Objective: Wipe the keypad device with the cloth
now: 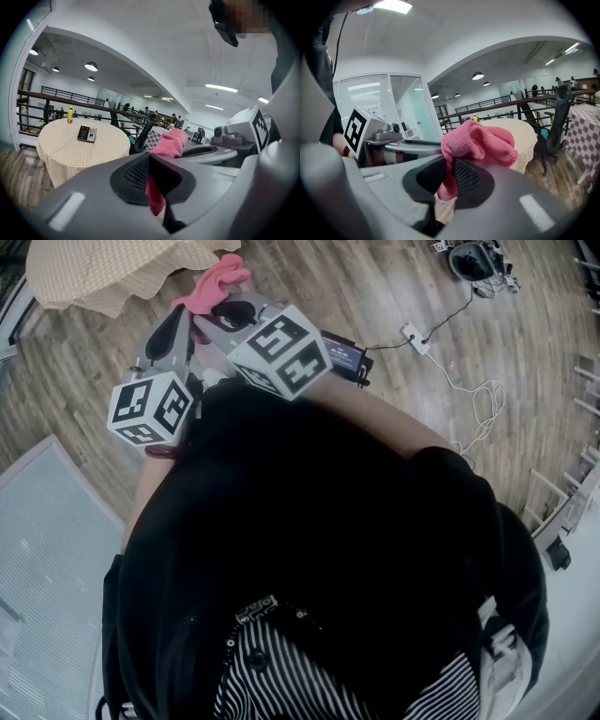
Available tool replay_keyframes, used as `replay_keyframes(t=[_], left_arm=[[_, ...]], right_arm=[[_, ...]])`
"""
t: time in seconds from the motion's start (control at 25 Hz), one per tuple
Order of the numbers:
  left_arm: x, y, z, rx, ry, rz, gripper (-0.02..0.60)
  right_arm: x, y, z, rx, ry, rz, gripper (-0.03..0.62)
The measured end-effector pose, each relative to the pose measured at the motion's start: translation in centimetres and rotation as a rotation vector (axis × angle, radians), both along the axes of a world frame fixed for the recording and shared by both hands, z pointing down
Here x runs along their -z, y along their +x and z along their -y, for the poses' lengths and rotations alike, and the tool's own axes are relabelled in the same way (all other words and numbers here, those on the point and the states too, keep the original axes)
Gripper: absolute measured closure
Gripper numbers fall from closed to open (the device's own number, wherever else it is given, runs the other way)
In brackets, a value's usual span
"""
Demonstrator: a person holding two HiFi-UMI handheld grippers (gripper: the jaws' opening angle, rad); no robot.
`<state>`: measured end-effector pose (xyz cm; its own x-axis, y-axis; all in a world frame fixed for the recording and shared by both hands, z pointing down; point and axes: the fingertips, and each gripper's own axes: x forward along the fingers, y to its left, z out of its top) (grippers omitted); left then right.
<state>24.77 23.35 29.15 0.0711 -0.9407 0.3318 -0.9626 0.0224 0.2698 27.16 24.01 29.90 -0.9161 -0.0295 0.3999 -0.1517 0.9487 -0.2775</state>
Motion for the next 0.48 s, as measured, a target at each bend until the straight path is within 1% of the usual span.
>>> replay_keyframes(t=[0.12,0.24,0.28,0.32,0.44,0.48], left_arm=[[0.0,-2.1,-0.5,-0.013,-0.001,0.003,0.583],[0.1,-1.8,-1.0,-0.015,0.002,0.01,0.583],[0.1,-2.4,-1.2,-0.013,0.006,0.011,0.583],[0.1,-3.8,-1.5,-0.011,0.011,0.009,0.583],[-0.1,-10.4,-2.8,-0.006,0.023,-0.003,0.583],[0.0,-12.1,-3.1,-0.005,0.026,-0.005,0.583]], right_arm=[[0.0,-2.1,-0.5,-0.005,-0.001,-0.005,0.549],[0.1,-1.9,-1.0,-0.006,-0.001,0.002,0.549],[0.1,-2.4,-1.2,-0.005,0.002,0.004,0.549],[0.1,-3.8,-1.6,-0.002,0.007,0.003,0.549],[-0.1,-10.4,-2.8,0.003,0.019,-0.008,0.549],[0.0,-12.1,-3.1,0.004,0.021,-0.01,0.549]])
